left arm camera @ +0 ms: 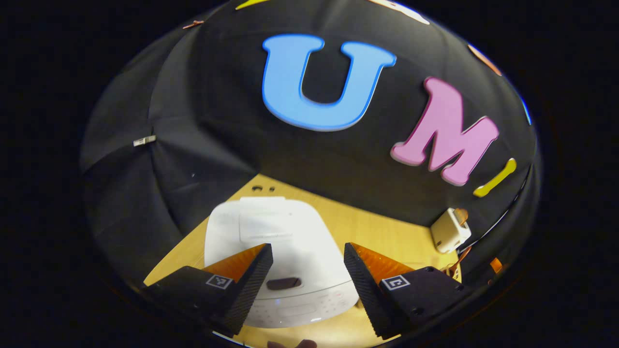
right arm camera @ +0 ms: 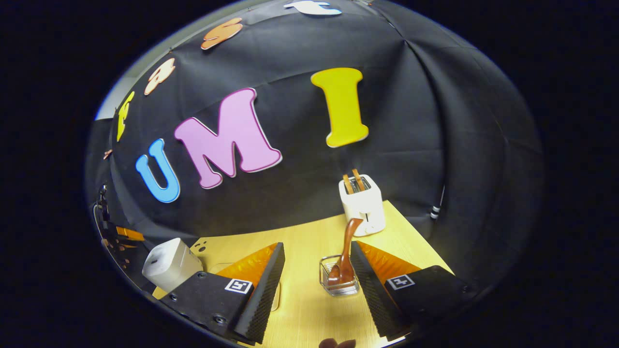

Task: Close the left gripper, press the button to open the rice cooker; take a wooden spoon from the chopstick holder with the right hand, scoop a spoonful of rice and pour it into the rice cooker, then put the wooden spoon back into the chopstick holder.

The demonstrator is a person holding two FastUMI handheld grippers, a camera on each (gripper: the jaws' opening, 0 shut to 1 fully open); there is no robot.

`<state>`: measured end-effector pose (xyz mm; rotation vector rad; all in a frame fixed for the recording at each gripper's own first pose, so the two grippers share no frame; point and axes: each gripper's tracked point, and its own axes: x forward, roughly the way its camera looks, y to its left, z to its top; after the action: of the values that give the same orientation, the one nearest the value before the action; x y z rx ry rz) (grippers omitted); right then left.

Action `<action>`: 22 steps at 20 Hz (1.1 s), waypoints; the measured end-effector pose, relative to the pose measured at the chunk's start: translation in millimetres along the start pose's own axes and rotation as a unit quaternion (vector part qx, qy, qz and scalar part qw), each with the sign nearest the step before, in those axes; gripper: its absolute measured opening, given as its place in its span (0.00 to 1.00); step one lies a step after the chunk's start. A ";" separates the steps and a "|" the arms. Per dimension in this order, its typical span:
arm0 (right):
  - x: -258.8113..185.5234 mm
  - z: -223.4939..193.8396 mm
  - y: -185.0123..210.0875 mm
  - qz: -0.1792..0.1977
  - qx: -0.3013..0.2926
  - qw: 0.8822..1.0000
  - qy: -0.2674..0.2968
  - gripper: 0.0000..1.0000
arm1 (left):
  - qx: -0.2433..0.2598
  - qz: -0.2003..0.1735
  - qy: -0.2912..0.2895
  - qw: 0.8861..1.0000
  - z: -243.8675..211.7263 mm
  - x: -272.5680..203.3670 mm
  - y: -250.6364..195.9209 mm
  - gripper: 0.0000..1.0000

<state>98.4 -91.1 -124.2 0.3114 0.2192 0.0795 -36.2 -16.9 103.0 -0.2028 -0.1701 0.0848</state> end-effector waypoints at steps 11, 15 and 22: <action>-34.6 72.5 89.8 0.042 -0.065 0.990 -0.115 0.86 | -0.006 -0.073 -0.142 0.987 42.3 -73.0 -34.6 0.95; -57.8 77.2 125.5 0.049 -0.090 0.987 -0.120 0.86 | 0.000 -0.080 -0.155 0.985 41.4 -94.1 -23.7 0.95; -87.2 83.1 163.3 0.044 -0.123 0.981 -0.140 0.75 | 0.024 -0.108 -0.157 0.981 27.2 -123.4 -23.7 0.95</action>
<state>25.2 29.6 21.5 0.0824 -0.0843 0.1474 -160.6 -47.2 114.5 -0.1201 -0.5038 -0.0957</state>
